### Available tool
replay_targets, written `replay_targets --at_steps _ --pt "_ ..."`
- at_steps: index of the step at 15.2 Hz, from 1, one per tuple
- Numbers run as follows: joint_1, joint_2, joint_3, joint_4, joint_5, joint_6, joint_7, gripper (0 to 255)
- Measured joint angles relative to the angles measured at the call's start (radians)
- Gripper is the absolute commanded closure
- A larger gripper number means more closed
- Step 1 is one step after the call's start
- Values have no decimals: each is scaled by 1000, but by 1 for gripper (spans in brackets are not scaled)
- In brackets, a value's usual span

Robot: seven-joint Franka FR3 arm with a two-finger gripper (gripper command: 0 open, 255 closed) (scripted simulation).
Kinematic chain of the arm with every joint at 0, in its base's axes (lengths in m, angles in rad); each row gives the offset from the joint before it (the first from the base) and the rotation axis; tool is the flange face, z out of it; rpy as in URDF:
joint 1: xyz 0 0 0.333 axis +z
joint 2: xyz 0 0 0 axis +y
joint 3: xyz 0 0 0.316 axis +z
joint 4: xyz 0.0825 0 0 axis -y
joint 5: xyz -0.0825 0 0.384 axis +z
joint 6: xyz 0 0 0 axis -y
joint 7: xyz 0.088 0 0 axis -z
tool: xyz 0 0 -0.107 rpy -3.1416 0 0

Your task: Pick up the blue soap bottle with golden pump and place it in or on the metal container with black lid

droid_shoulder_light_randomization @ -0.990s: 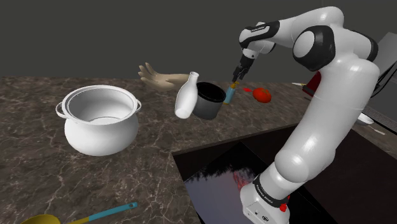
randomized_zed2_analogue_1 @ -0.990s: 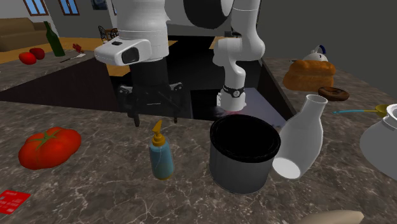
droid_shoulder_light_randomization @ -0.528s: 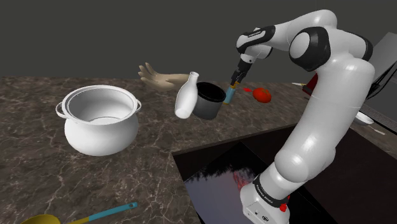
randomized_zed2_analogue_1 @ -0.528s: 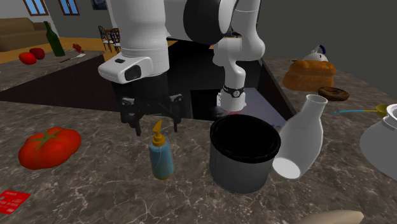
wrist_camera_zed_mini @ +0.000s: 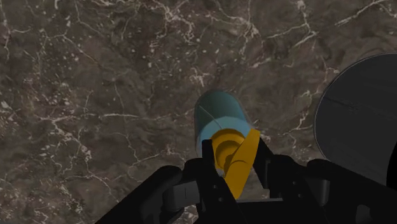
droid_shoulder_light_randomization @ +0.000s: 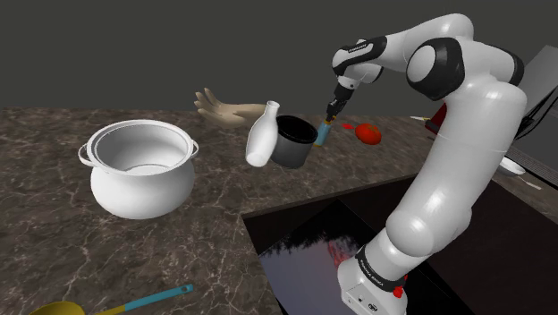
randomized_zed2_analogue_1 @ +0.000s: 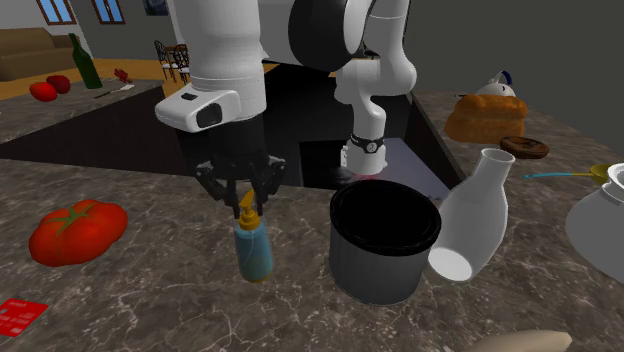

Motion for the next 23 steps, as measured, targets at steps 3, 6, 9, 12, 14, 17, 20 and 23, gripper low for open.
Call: replay_targets --at_steps 3,6,9,12,14,17,20,23 --pt "0 0 0 0 0 0 0 255" --pt "0 -1 0 0 0 1 0 255" --pt "1 -3 -1 2 -2 -5 1 255" --pt "3 -16 -3 22 -10 -37 7 255" --pt "3 -24 -5 37 -14 -58 8 255" --pt "4 -36 -7 63 -21 -95 14 255" --pt "4 -42 -9 96 -25 -133 16 255" --pt "5 -51 -10 125 -31 -170 21 255"
